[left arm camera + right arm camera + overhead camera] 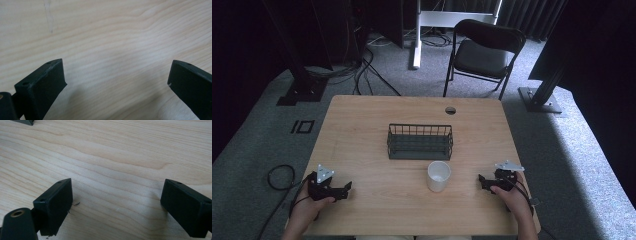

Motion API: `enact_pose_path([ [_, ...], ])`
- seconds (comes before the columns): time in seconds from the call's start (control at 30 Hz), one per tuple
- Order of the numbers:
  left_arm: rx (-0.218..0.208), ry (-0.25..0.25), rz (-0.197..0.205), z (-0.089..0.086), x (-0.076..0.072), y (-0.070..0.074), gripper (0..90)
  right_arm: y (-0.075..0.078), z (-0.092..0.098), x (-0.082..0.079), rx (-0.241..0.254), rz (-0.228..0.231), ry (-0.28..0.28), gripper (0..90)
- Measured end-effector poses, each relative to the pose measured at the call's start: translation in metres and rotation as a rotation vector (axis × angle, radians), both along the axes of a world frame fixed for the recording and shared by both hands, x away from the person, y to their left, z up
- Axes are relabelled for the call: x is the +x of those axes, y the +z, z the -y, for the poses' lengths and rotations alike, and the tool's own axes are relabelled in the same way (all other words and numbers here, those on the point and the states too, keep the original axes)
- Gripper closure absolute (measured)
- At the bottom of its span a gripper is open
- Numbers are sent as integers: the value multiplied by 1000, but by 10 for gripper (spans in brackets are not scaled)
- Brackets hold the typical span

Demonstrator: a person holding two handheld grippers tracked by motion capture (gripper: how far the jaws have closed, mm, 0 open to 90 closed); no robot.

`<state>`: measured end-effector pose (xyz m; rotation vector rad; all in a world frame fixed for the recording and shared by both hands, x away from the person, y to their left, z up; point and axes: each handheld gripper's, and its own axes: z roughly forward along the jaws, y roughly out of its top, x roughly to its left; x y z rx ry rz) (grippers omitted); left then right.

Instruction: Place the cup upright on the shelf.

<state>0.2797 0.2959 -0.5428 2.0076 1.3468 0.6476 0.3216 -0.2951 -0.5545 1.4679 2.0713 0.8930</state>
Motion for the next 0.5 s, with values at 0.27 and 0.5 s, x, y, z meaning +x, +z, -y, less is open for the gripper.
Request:
enact_pose_path([
  [0.27, -12, -40, 41, 11, 3, 7, 15, 0, 0, 0, 0, 0, 0, 103],
  [0.5, -20, -101, 58, 24, 5, 9, 15, 0, 0, 0, 0, 0, 0, 103],
])
